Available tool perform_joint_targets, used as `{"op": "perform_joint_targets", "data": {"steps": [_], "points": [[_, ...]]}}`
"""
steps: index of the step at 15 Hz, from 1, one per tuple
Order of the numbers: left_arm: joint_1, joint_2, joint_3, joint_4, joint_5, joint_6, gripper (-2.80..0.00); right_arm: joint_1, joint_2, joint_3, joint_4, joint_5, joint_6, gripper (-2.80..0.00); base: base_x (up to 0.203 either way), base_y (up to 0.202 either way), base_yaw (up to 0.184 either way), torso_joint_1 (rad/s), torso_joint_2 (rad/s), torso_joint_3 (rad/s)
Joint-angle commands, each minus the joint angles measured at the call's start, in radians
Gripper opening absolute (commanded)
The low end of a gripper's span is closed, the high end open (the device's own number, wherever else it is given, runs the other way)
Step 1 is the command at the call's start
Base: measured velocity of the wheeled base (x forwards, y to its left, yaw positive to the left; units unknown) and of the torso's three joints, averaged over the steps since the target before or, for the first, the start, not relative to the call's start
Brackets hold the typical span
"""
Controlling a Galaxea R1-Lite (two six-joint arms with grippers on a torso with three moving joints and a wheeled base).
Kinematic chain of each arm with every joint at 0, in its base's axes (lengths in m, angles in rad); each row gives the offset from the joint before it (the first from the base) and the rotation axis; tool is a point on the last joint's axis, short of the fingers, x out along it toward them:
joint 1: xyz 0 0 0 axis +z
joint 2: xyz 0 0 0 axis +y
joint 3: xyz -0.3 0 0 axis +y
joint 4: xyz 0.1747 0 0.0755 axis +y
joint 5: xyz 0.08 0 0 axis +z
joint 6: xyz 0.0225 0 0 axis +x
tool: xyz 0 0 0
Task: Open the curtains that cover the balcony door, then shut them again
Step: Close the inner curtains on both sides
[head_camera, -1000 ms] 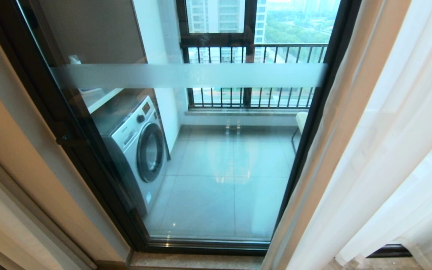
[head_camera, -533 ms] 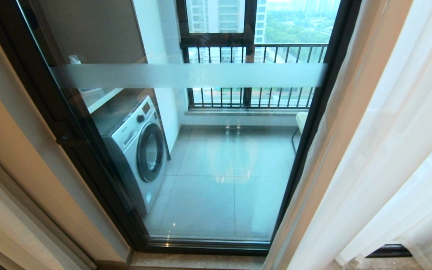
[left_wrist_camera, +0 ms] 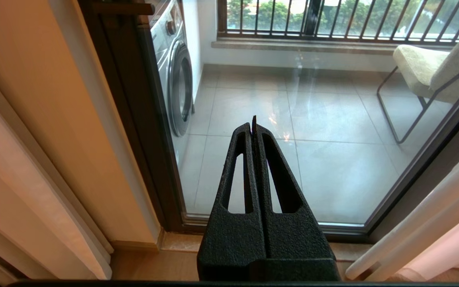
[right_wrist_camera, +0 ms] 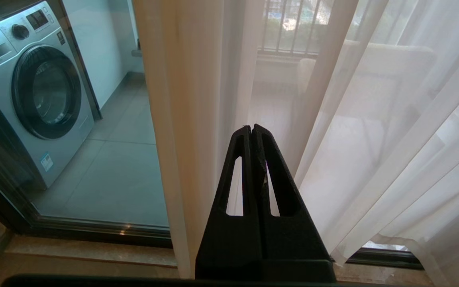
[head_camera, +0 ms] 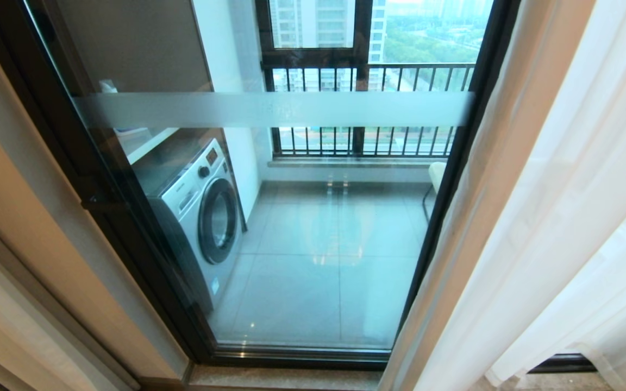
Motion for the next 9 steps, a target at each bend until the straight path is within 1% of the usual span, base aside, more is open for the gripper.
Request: {"op": "perform_joint_targets", "data": {"steps": [1,9], "points": [[0.001,0.000,0.000,0.000,0.001,-0.001,-2.80,0.000,0.001,0.000,-0.001,0.001,-0.001,-2.80,0.000,0.000,0.000,0.000,0.00,0.000],[0.000,0.000,0.000,0.000,0.001,-0.002,-2.80,0.001,0.002,0.000,-0.001,0.001,-0.001,-2.80,0.000,0.000,0.000,0.000,0.00,0.000]]}}
